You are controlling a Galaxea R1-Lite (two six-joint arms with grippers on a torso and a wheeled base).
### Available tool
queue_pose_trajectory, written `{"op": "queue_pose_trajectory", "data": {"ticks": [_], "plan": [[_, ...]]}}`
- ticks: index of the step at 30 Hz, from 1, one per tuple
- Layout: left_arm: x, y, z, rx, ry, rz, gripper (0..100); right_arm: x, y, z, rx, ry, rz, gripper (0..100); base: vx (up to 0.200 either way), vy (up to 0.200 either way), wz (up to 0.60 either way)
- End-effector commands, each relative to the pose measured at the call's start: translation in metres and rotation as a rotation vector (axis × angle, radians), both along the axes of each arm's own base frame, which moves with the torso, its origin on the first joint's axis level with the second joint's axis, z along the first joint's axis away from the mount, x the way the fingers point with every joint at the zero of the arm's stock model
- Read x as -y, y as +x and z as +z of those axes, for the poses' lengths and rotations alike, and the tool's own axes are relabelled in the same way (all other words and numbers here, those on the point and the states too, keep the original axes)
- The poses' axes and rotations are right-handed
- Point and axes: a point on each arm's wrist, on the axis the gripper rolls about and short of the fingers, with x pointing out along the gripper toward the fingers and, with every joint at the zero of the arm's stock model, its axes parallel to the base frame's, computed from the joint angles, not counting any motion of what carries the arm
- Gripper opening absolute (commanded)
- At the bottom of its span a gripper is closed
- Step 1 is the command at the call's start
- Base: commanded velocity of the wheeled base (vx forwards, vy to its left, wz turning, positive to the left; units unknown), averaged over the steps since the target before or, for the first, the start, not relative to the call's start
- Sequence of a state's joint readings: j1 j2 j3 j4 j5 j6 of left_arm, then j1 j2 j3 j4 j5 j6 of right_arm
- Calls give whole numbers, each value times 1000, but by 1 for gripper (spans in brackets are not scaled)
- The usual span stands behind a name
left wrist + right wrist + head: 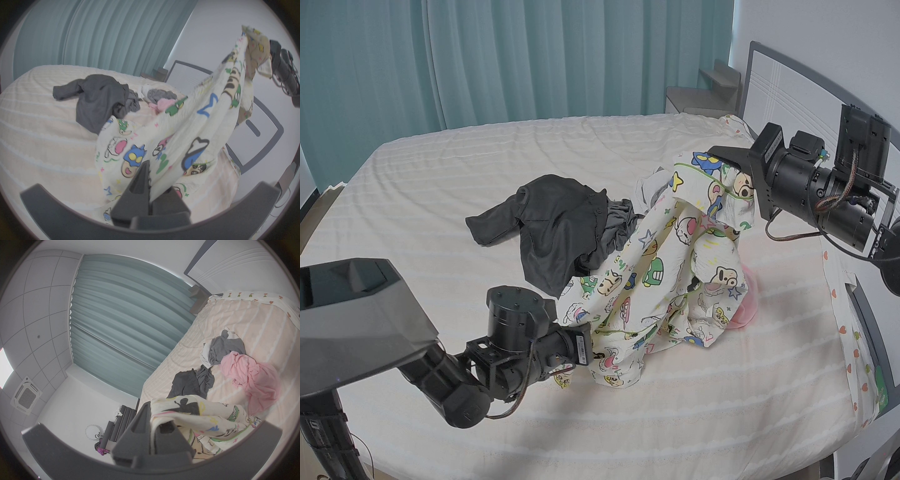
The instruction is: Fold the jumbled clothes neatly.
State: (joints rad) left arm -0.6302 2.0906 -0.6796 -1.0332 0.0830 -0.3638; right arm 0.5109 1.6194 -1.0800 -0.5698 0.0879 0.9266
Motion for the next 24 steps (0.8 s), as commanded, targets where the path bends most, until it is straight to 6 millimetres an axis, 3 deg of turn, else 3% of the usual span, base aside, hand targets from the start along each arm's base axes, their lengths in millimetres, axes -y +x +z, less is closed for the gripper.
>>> {"op": "queue_pose_trajectory", "data": {"ticks": [1, 6, 15, 20, 24], "plan": [[-23, -1, 39, 95, -49, 76, 0, 9, 3, -4, -7, -9, -36, 0, 0, 0, 0], [-29, 10, 66, 194, -79, 201, 0, 20, 10, -14, -37, -26, -79, 0, 0, 0, 0], [-16, 32, 108, 352, -134, 350, 0, 36, 10, -18, -11, -70, -121, 0, 0, 0, 0], [-13, 35, 125, 406, -130, 356, 0, 45, 12, -6, 65, -98, -147, 0, 0, 0, 0], [-4, 41, 151, 460, -184, 349, 0, 47, 8, 25, 163, -72, -148, 0, 0, 0, 0]]}}
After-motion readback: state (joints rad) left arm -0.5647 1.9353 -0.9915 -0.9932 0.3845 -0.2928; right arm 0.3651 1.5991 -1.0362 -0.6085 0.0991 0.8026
